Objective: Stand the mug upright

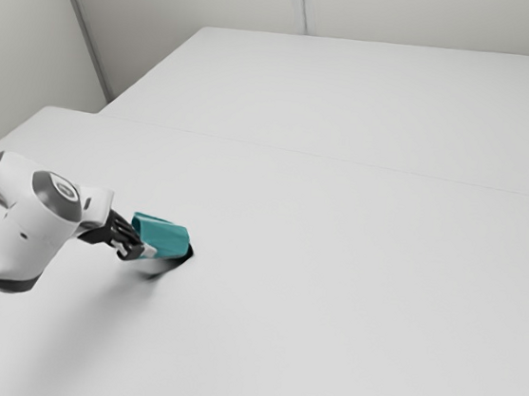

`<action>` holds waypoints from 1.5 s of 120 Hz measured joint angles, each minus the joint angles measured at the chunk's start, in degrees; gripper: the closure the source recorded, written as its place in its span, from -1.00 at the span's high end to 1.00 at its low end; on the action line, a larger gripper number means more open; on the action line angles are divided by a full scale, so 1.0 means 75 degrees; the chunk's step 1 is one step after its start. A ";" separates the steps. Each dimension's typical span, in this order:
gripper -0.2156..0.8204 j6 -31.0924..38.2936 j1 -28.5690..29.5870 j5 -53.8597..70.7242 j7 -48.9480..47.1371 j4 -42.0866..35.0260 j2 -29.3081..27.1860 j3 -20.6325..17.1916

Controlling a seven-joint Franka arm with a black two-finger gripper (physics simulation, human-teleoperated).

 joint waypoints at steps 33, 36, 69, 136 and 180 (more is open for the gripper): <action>-0.91 -0.0502 0.0011 0.1186 0.0027 0.1477 0.0007 0.0114; -0.91 -0.0660 0.0015 0.1389 0.0009 0.1714 0.0031 0.0209; -0.93 -0.3035 0.0065 0.4773 -0.2063 0.3141 0.0389 0.0467; -0.93 -0.3965 -0.0436 0.6305 -0.7246 0.2662 0.0649 0.0168; -0.93 -0.2968 -0.1221 0.6837 -0.8833 0.2752 0.0917 0.0166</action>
